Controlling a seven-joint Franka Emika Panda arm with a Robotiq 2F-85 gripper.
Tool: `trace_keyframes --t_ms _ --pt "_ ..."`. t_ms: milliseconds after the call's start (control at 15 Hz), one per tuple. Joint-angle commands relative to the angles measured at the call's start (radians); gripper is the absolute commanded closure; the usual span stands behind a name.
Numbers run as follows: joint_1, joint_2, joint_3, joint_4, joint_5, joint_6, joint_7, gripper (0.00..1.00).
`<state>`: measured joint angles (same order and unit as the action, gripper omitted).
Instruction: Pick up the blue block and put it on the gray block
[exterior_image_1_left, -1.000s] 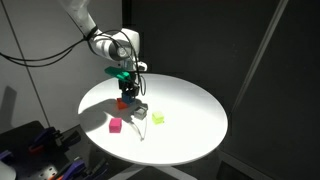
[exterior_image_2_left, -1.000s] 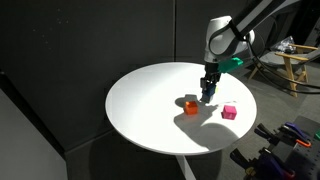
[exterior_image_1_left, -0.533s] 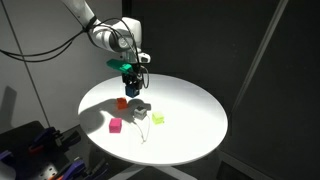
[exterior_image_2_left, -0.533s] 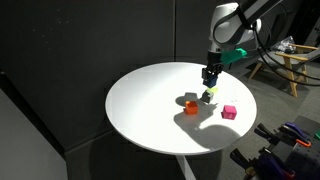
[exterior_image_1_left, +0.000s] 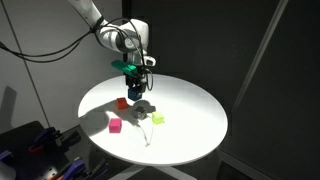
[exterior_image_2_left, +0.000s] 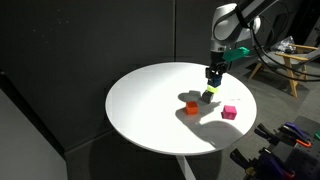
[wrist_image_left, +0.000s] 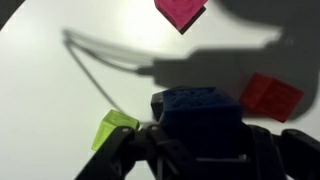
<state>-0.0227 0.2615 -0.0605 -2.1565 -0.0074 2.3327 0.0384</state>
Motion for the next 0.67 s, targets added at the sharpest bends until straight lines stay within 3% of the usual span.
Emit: trace_keyframes --t_ms 0,600 --pt "-0.01 0.066 -0.002 0.088 0.0 -0.047 0.023 0.76" --pt "-0.01 0.197 -0.005 0.195 0.0 -0.05 0.042 0.76"
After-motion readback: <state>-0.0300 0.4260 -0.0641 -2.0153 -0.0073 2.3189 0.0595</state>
